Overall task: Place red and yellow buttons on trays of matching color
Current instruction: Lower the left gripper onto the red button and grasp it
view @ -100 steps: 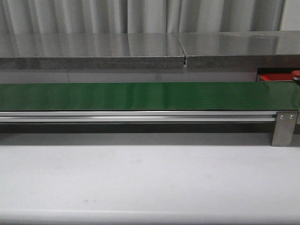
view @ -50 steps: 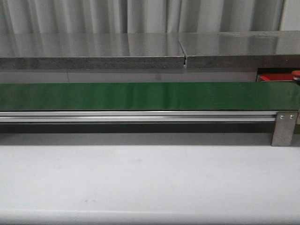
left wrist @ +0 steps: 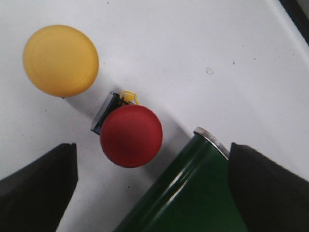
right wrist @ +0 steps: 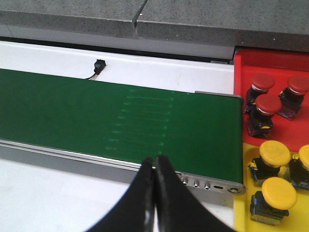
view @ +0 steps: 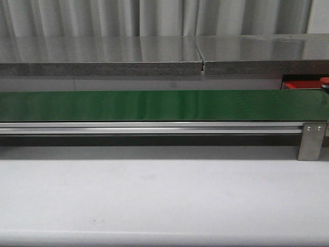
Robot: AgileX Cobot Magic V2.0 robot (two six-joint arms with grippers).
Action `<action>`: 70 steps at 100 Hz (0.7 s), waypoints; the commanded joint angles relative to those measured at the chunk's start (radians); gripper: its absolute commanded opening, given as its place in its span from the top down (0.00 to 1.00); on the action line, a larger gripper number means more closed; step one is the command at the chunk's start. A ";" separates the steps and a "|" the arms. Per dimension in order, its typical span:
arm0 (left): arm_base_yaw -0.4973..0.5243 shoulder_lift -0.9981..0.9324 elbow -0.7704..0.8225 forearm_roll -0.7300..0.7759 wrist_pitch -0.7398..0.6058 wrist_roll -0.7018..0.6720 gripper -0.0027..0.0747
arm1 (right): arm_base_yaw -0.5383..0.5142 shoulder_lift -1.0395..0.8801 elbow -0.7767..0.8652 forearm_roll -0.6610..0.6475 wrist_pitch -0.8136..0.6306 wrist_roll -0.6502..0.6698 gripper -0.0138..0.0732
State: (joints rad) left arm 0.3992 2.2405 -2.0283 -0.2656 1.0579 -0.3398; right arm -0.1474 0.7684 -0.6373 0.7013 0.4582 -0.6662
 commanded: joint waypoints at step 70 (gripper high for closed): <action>0.001 0.031 -0.103 -0.008 -0.009 -0.046 0.61 | 0.002 -0.006 -0.025 0.025 -0.052 -0.011 0.98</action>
State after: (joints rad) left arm 0.3992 2.3353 -2.0856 -0.2557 1.0801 -0.3744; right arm -0.1474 0.7684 -0.6373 0.7013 0.4564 -0.6662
